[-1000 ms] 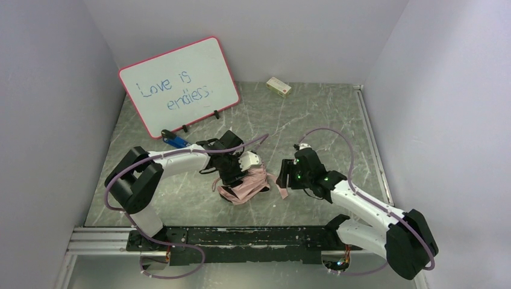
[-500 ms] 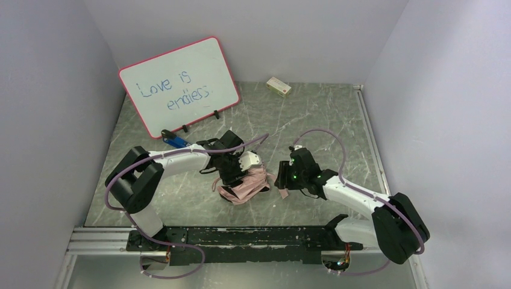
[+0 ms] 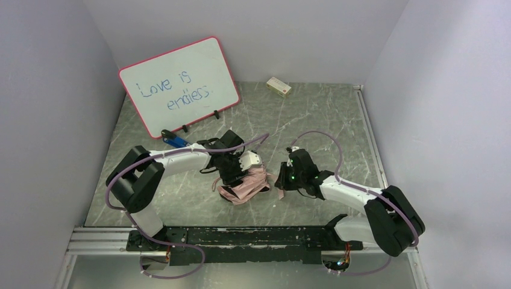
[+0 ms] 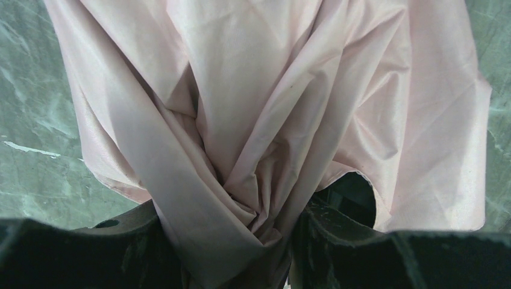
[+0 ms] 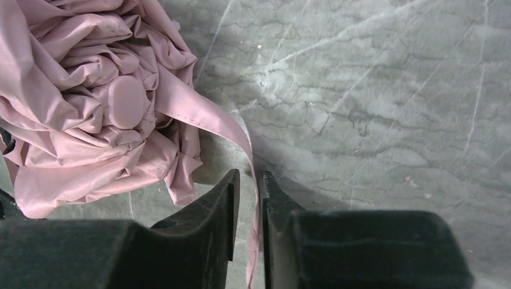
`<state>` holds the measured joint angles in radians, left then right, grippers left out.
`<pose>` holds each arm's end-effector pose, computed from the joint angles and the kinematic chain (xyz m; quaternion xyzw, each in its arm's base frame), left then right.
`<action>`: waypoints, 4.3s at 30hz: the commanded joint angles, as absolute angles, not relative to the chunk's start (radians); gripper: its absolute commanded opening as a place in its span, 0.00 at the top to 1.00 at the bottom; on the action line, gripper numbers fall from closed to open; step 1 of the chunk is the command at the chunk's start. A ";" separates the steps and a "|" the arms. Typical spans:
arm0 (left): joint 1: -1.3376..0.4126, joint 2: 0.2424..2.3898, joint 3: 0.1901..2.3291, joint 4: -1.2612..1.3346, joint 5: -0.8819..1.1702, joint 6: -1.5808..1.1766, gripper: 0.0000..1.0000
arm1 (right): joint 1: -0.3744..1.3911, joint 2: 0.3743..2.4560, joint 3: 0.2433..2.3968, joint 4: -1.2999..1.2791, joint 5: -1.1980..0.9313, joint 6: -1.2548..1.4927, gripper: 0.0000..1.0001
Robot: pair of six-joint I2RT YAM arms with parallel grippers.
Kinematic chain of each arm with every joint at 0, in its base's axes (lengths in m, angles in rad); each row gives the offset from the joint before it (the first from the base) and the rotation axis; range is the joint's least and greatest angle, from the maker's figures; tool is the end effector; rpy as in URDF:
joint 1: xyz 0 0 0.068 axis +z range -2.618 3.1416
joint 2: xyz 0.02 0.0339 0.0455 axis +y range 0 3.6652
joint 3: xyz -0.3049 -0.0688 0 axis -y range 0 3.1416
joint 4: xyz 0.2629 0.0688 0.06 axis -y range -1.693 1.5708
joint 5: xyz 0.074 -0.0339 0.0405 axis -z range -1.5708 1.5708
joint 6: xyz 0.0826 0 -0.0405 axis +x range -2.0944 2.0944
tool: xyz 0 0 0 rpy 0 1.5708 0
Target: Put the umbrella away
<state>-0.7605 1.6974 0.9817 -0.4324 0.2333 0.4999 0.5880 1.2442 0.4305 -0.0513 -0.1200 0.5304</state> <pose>0.2474 -0.2617 0.1480 0.5920 0.7702 -0.1399 0.1918 0.2005 0.1455 0.1337 -0.0477 0.9357 0.2307 0.2626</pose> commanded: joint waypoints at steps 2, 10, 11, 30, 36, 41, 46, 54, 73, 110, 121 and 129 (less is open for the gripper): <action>-0.749 1.741 0.989 -0.457 0.202 0.494 0.95 | 0.577 1.248 0.404 -0.070 -0.138 0.547 0.89; -0.744 1.740 0.989 -0.447 0.171 0.480 0.95 | 0.575 1.106 0.491 -0.234 -0.130 0.533 1.00; -0.742 1.743 0.993 -0.446 0.163 0.475 0.95 | 0.576 1.087 0.511 -0.267 -0.134 0.523 1.00; -0.704 1.794 1.072 -0.439 0.105 0.414 0.95 | 0.808 0.974 0.544 -0.576 -0.475 0.600 1.00; -0.703 1.812 1.107 -0.447 0.090 0.421 0.95 | 0.933 0.943 0.501 -0.494 -0.517 0.663 1.00; -0.700 1.824 1.113 -0.445 0.071 0.421 0.95 | 0.962 0.927 0.485 -0.468 -0.562 0.674 1.00; -0.696 1.833 1.120 -0.439 0.052 0.415 0.95 | 1.027 0.953 0.473 -0.447 -0.601 0.683 1.00; -0.671 1.840 1.149 -0.423 -0.035 0.408 0.95 | 1.114 0.968 0.493 -0.536 -0.537 0.694 1.00; -0.625 1.861 1.161 -0.381 -0.206 0.395 0.95 | 1.164 0.861 0.477 -0.606 -0.525 0.769 1.00; -0.641 1.836 1.089 -0.320 -0.190 0.434 0.95 | 1.162 0.656 0.529 -0.040 -0.500 0.937 1.00; -0.646 1.843 1.091 -0.318 -0.206 0.436 0.95 | 1.162 0.848 0.596 -0.676 -0.165 0.878 0.83; -0.647 1.842 1.088 -0.318 -0.214 0.439 0.95 | 1.162 0.927 0.713 -0.809 0.077 0.830 0.46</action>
